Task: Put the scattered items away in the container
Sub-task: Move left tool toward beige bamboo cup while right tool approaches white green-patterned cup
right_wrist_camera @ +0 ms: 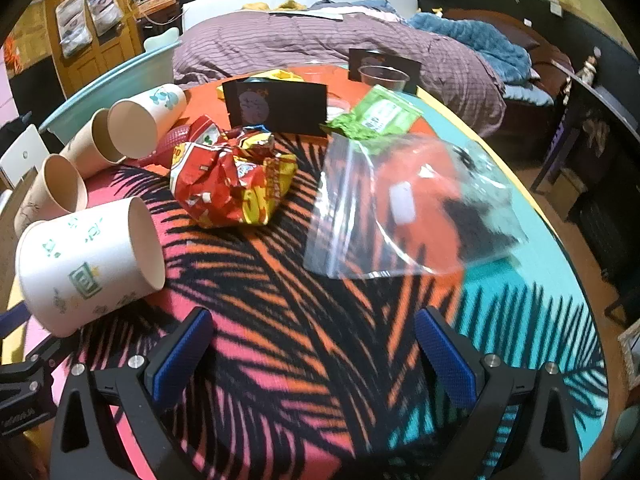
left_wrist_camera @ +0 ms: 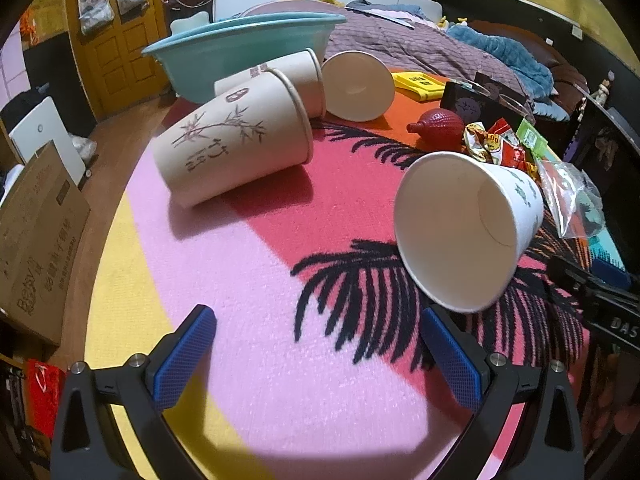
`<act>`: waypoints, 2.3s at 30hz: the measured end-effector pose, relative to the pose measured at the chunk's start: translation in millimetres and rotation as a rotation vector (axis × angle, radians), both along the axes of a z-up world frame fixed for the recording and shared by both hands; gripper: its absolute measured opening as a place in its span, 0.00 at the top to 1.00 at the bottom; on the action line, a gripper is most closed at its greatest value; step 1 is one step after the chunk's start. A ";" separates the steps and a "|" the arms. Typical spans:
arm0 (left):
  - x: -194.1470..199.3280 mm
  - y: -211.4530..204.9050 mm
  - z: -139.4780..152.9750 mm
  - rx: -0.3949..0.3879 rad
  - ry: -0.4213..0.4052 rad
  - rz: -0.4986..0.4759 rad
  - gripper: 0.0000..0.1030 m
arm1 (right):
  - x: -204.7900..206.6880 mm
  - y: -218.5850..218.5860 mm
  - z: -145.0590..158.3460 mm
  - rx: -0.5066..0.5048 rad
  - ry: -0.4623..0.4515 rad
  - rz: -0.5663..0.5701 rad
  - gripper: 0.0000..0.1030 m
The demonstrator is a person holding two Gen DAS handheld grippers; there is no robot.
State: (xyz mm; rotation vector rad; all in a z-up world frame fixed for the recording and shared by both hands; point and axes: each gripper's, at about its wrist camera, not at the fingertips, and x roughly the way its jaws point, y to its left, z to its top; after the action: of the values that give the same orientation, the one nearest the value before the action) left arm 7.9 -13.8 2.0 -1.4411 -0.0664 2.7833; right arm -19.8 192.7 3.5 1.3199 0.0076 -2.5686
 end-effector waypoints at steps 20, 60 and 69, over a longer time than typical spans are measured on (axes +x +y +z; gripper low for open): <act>26.3 -5.9 72.3 -0.095 0.323 -0.103 0.00 | 76.0 -11.1 63.0 -0.174 0.285 0.131 0.00; -133.5 -13.2 103.6 -0.219 -0.219 0.043 0.00 | 17.7 -118.6 111.6 0.026 -0.094 0.144 0.00; -140.8 -11.2 112.5 -0.180 -0.162 -0.037 0.00 | 28.7 -131.6 116.6 0.136 -0.046 0.138 0.00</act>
State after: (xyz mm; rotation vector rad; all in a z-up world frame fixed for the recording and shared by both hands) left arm -132.9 -25.0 114.5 -1.6855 0.2131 2.6975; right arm 8.9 61.1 120.2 1.3744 0.2602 -2.4587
